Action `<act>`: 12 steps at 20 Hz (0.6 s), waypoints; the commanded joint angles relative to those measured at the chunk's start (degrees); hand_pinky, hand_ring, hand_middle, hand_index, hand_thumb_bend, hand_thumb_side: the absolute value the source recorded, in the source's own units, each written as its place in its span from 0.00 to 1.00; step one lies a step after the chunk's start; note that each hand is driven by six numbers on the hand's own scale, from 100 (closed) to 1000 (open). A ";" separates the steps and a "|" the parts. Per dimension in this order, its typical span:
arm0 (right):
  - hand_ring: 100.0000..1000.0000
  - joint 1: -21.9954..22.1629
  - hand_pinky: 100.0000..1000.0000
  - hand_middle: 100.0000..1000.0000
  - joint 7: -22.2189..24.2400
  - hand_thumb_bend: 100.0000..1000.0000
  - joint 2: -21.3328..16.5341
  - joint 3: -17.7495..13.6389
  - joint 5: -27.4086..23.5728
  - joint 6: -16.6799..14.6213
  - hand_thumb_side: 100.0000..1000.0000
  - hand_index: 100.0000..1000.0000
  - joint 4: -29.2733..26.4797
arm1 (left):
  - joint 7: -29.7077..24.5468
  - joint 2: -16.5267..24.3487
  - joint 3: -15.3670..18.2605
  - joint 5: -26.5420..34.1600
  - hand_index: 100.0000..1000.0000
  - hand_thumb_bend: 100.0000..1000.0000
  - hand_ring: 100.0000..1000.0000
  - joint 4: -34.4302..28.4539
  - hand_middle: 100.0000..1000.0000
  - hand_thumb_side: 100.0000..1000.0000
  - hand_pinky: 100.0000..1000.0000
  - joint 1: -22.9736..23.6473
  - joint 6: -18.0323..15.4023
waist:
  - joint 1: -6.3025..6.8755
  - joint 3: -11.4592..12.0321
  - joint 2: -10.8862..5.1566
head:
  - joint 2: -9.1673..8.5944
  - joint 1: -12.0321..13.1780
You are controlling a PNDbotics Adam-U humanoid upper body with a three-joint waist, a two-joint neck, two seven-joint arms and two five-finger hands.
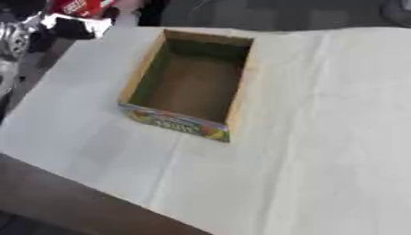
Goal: Pick up objects on the table and place them in the box.
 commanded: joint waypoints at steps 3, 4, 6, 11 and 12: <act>0.56 0.56 0.42 0.63 0.16 0.00 -1.33 0.17 0.53 -0.02 1.00 0.72 0.45 | -2.39 4.98 -2.95 -0.53 0.08 0.48 0.00 -3.34 0.03 0.00 0.00 -4.97 -0.12 | 0.08 -0.06 -1.06 | 0.00 0.08; 0.56 0.55 0.42 0.63 0.15 0.00 -1.33 0.16 0.61 -0.06 1.00 0.72 0.46 | -2.37 4.75 -3.24 0.14 0.08 0.45 0.00 -3.60 0.02 0.00 0.00 -5.40 -0.43 | 0.08 -0.10 -1.09 | 0.00 0.05; 0.57 0.44 0.42 0.63 0.09 0.00 -1.27 0.12 0.68 -0.24 1.00 0.72 0.46 | -1.81 3.74 -3.73 2.41 0.08 0.40 0.00 -3.86 0.02 0.00 0.00 -5.64 -1.87 | 0.04 -0.25 -1.08 | 0.00 -0.12; 0.57 0.16 0.42 0.63 -0.07 0.00 -1.16 0.11 0.74 -0.56 1.00 0.72 0.33 | -0.55 1.13 -4.79 10.27 0.09 0.33 0.00 -2.56 0.02 0.00 0.00 -4.94 -9.36 | -0.16 -0.43 -0.90 | 0.00 -0.55; 0.57 0.12 0.42 0.63 -0.10 0.00 -1.15 0.11 0.76 -0.64 1.00 0.72 0.31 | -0.54 0.92 -4.91 11.24 0.09 0.33 0.00 -2.35 0.02 0.00 0.00 -4.97 -10.54 | -0.19 -0.44 -0.88 | 0.00 -0.59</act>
